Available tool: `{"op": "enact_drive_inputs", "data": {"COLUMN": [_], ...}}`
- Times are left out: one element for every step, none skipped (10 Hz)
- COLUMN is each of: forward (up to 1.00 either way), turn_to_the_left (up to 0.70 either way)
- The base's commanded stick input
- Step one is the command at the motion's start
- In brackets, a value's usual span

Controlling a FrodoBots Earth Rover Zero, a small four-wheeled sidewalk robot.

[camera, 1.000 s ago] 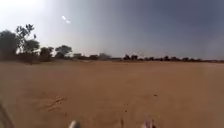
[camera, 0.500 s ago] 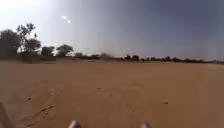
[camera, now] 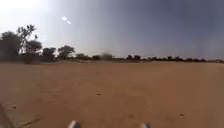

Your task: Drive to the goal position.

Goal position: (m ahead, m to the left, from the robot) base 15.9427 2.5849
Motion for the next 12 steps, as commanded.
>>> {"op": "enact_drive_inputs", "data": {"forward": [0.70,0.70,0.70,0.70,0.70,0.70,0.70,0.70,0.70,0.70,0.70,0.70], "turn_to_the_left": [-0.04,0.00,0.00,0.00,0.00,0.00,0.00,0.00,0.00,0.00,0.00,0.00]}}
